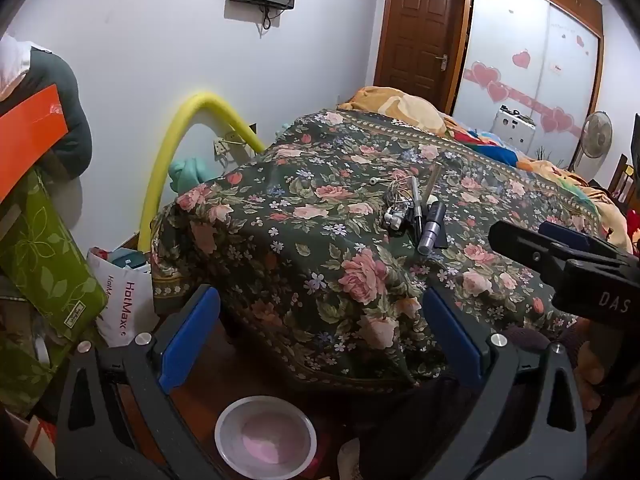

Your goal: Collect trash

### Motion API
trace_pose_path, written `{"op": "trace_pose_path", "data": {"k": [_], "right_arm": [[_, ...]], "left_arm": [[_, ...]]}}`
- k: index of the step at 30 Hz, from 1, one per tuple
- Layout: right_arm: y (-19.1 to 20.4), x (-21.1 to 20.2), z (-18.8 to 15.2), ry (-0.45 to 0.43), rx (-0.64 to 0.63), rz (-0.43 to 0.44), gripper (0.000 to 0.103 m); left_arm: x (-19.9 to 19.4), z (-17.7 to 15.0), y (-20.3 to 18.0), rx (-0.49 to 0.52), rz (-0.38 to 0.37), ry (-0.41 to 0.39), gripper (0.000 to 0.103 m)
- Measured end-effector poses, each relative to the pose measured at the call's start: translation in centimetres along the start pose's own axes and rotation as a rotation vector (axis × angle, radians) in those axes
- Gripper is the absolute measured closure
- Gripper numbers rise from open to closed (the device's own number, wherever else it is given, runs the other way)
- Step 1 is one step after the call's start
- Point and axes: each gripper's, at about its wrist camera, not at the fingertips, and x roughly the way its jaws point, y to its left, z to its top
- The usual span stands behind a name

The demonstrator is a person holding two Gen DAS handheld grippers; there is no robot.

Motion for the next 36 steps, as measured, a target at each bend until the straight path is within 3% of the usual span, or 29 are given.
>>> {"op": "trace_pose_path", "data": {"k": [18, 36], "right_arm": [[-0.4, -0.1, -0.3, 0.013, 0.012, 0.009, 0.000], [0.1, -0.4, -0.3, 0.001, 0.007, 0.011, 0.000]], "left_arm": [[-0.4, 0.7, 0.5, 0.000, 0.002, -0.027, 0.001], [-1.2, 0.4, 1.4, 0.001, -0.047, -0.054, 0.001]]}}
